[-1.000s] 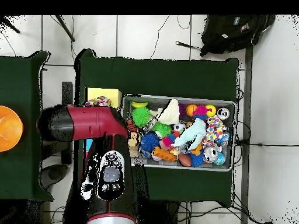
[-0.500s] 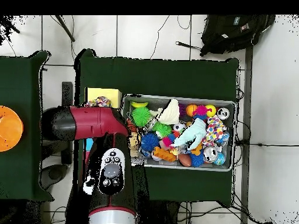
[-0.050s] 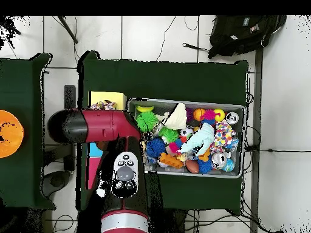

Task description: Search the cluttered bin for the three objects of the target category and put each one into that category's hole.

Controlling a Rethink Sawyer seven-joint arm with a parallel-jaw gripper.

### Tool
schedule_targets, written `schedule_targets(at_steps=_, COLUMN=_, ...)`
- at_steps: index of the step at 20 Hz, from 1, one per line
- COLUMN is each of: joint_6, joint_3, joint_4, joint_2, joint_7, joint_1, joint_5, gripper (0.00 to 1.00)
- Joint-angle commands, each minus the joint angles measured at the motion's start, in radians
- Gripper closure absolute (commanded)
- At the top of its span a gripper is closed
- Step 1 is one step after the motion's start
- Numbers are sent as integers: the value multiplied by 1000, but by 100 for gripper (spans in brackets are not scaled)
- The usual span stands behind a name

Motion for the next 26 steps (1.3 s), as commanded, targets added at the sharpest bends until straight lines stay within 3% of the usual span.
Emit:
schedule_targets(at_steps=1, joint_6=-2, joint_3=42, joint_4=-30, joint_2=44, joint_7=115, joint_1=-72, joint_5=-13, gripper=100)
schedule_targets(at_steps=14, joint_6=46, joint_3=63, joint_4=-119, joint_2=78, joint_7=60, joint_1=-121, joint_5=-42, gripper=100)
schedule_targets(at_steps=26, joint_6=-17, joint_3=44, joint_4=-96, joint_2=96, joint_7=126, joint_1=-81, joint_5=-44, gripper=100)
